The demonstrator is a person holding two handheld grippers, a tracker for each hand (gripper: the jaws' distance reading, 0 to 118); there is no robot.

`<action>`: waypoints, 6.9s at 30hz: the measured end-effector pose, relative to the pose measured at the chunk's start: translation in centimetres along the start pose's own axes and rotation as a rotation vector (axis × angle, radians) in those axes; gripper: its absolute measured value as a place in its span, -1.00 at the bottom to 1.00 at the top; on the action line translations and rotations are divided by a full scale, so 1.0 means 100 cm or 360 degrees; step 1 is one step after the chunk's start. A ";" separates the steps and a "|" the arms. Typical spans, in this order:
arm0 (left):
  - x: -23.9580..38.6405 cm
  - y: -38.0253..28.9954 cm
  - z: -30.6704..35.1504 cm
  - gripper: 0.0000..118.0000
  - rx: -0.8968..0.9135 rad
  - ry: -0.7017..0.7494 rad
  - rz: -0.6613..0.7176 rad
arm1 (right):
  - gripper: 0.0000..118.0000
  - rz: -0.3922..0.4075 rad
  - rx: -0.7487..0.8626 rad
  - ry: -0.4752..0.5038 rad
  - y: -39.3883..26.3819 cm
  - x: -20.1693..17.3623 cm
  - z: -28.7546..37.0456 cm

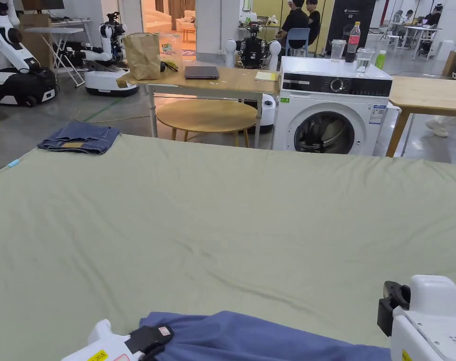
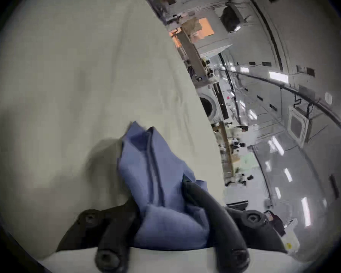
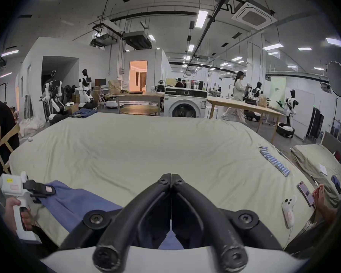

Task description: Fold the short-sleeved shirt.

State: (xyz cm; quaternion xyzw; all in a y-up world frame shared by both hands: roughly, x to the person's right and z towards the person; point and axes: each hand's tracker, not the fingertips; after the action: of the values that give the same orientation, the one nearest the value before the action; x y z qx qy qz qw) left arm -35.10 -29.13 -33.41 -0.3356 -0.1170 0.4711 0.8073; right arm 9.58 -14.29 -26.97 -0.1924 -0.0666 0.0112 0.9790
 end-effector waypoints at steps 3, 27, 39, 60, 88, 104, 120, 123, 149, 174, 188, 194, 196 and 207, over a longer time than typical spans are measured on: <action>0.023 0.015 0.019 -0.91 0.0113 0.0212 -0.0438 | -1.00 -0.0008 -0.0015 0.0007 -0.005 0.001 0.000; 0.187 -0.157 -0.048 0.69 -0.0308 0.0001 -0.1613 | -1.00 -0.0135 -0.0075 0.0072 -0.030 0.063 0.006; 0.150 -0.127 -0.054 -0.94 -0.0492 0.0125 -0.0930 | -1.00 -0.0231 -0.0094 0.0130 -0.037 0.068 0.000; 0.123 -0.101 0.005 1.00 -0.0096 0.0041 -0.0716 | -1.00 -0.0146 -0.0138 0.0127 -0.042 0.053 0.000; 0.105 -0.060 0.009 -0.81 0.0241 0.0284 -0.0670 | -1.00 -0.0100 -0.0148 0.0046 -0.038 0.060 -0.005; 0.211 -0.304 -0.102 -0.81 -0.0181 0.0500 -0.2517 | -1.00 -0.0165 -0.0134 0.0000 -0.050 0.101 0.007; 0.219 -0.184 -0.057 -0.10 -0.0342 0.0146 -0.1208 | -1.00 -0.0187 -0.0178 0.0080 -0.060 0.110 0.007; 0.210 -0.211 -0.076 -0.64 -0.0530 0.0095 -0.1220 | -1.00 -0.0180 -0.0192 0.0102 -0.062 0.106 0.005; 0.093 -0.105 -0.032 0.94 -0.0504 -0.0102 -0.0333 | -1.00 -0.0417 -0.0772 0.0592 -0.127 0.059 -0.045; 0.014 0.071 0.016 -0.56 -0.0455 0.0033 -0.0391 | -1.00 -0.0218 -0.0635 0.0640 -0.071 -0.033 -0.045; -0.090 0.218 0.079 -0.20 -0.0421 0.0215 -0.0310 | -1.00 -0.0115 -0.0698 0.0657 -0.074 -0.083 -0.054; -0.093 0.233 0.123 0.71 -0.0239 0.0139 -0.0223 | -1.00 -0.0097 -0.0674 0.0650 -0.067 -0.082 -0.049; -0.093 0.240 0.145 0.71 -0.0145 0.0175 -0.0218 | -1.00 -0.0107 -0.0665 0.0661 -0.065 -0.081 -0.047; 0.003 0.179 0.159 -0.92 0.0059 0.0637 -0.0656 | -1.00 -0.0138 -0.0534 0.0731 -0.047 -0.065 -0.022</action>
State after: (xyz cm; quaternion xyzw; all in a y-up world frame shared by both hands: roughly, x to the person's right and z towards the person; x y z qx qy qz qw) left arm -55.20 -16.07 -33.24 -0.3762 -0.0126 0.2236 0.8990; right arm 3.40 -19.76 -28.06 -0.3463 0.1477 -0.0858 0.9224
